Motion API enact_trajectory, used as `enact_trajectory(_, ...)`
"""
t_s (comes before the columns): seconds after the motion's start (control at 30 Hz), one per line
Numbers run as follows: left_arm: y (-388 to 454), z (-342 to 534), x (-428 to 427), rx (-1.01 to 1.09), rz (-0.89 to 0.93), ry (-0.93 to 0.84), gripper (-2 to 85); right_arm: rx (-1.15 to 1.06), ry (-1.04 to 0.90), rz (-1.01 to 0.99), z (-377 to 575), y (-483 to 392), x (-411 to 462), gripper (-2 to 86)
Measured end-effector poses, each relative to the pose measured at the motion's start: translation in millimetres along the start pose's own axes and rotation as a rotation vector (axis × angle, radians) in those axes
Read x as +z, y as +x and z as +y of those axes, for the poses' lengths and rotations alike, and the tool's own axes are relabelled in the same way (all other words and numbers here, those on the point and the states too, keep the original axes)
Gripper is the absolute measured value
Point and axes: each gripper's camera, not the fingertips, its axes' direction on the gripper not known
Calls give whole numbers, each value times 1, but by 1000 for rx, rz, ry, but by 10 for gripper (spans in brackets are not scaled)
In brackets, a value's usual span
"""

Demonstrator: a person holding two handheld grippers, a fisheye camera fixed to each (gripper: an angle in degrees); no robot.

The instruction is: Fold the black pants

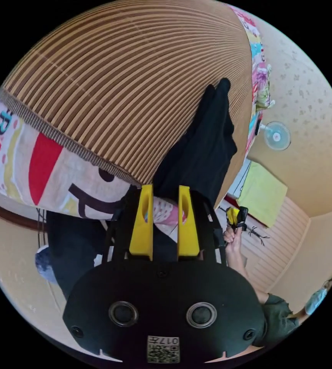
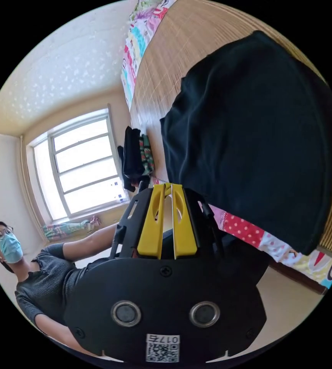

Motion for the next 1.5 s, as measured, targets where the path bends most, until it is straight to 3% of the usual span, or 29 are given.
enact_trajectory(0.2,59,38,21,192,151,69,51,-145,-179,204,-54,-69,66,123)
enact_trajectory(0.37,151,81,50,429,25,71,44,-314,-391,555,-100,-145,144,192)
enact_trajectory(0.5,196,104,79,563,-110,46,42,-420,-579,1000,-106,-163,210,169)
enact_trajectory(0.57,214,116,95,638,-202,27,41,-486,-721,1277,-99,-152,242,92)
enact_trajectory(0.63,221,122,100,671,-264,29,39,-506,-729,1352,-97,-148,239,81)
enact_trajectory(0.7,229,131,98,711,-311,60,41,-447,-648,1201,-102,-151,204,78)
enact_trajectory(0.77,236,141,95,750,-334,100,50,-326,-489,778,-106,-144,122,76)
enact_trajectory(0.87,231,136,104,737,-252,38,67,-314,-245,378,-76,-113,7,77)
enact_trajectory(1.03,211,111,143,615,-180,-70,99,-246,121,135,13,-17,-142,94)
enact_trajectory(1.13,207,90,186,563,-168,-183,128,45,290,-95,81,84,-197,124)
enact_trajectory(1.23,207,68,232,544,-229,-282,158,224,488,-164,167,135,-220,107)
enact_trajectory(1.4,183,31,290,405,-315,-458,171,303,454,-272,237,152,-184,135)
enact_trajectory(1.5,168,26,314,311,-197,-575,95,313,373,-350,247,150,-143,165)
